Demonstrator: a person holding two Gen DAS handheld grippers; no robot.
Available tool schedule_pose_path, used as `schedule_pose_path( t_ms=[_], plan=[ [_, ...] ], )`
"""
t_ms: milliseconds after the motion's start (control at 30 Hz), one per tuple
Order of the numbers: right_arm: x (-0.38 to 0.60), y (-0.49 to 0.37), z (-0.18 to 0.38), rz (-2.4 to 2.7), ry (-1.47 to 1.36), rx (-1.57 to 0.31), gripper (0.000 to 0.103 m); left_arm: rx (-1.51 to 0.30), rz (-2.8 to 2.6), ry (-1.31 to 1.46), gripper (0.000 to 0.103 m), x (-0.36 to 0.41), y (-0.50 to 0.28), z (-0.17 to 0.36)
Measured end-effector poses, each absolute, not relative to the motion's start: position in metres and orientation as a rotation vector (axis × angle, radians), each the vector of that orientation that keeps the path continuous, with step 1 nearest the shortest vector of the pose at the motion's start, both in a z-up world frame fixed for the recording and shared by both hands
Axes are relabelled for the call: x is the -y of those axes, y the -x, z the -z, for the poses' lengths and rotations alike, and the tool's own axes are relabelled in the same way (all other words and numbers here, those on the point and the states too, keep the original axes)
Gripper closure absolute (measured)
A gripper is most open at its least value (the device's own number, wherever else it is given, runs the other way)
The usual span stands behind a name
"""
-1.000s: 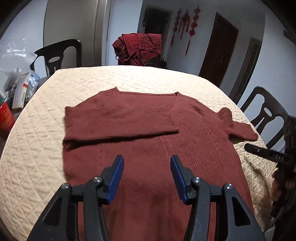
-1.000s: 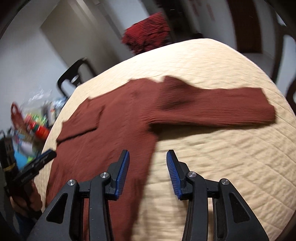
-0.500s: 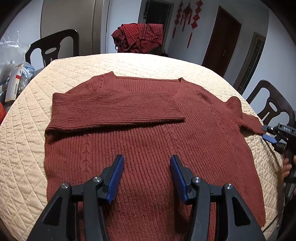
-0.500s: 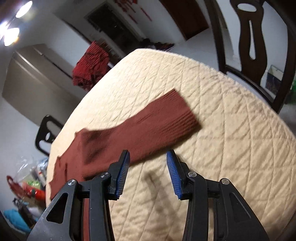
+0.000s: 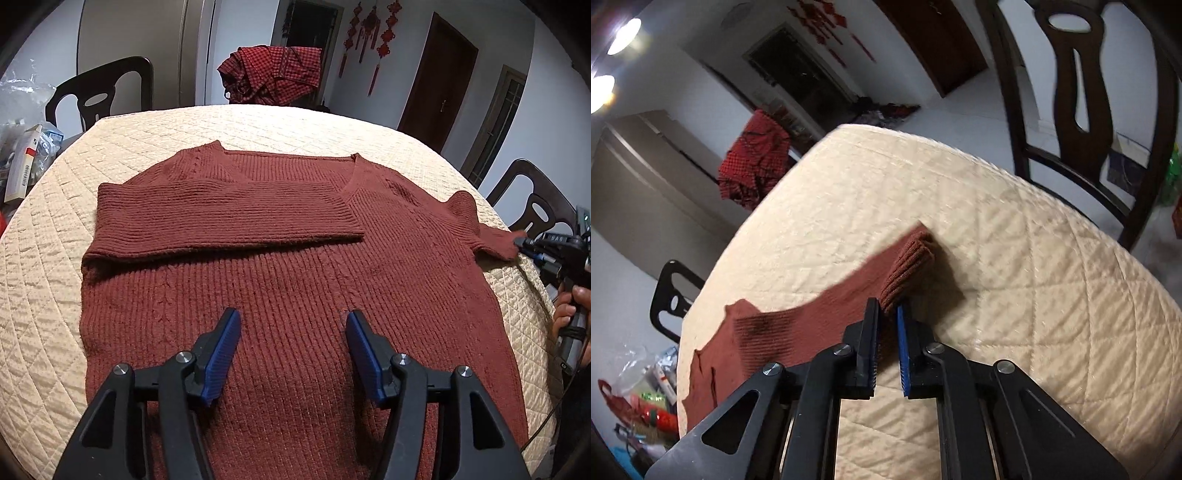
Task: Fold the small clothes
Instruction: 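Fold the held sleeve across the chest with the right gripper, release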
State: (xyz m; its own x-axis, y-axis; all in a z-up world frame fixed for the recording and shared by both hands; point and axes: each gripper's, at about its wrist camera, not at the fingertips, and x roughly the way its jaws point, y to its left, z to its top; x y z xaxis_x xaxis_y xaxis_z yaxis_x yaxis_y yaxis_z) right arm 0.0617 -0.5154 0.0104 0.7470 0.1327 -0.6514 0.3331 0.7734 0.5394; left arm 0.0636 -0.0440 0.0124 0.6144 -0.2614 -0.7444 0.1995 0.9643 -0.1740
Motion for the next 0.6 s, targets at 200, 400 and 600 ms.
schedule_pose_path(
  t_ms=[200,400,600],
  plan=[
    [0.462,-0.069,-0.059,-0.08,-0.583,-0.665,0.094,-0.87,0.271,0.08,0.039,0.043,-0.065,-0.012],
    [0.374,-0.086,-0.073,-0.34,-0.429,-0.72,0.094,-0.87,0.274,0.085,0.039,0.042,-0.064,-0.012],
    [0.311,-0.097,-0.034,-0.543,-0.315,-0.908,0.09,-0.869,0.283,0.101,0.039,0.04,-0.064,-0.012]
  ],
)
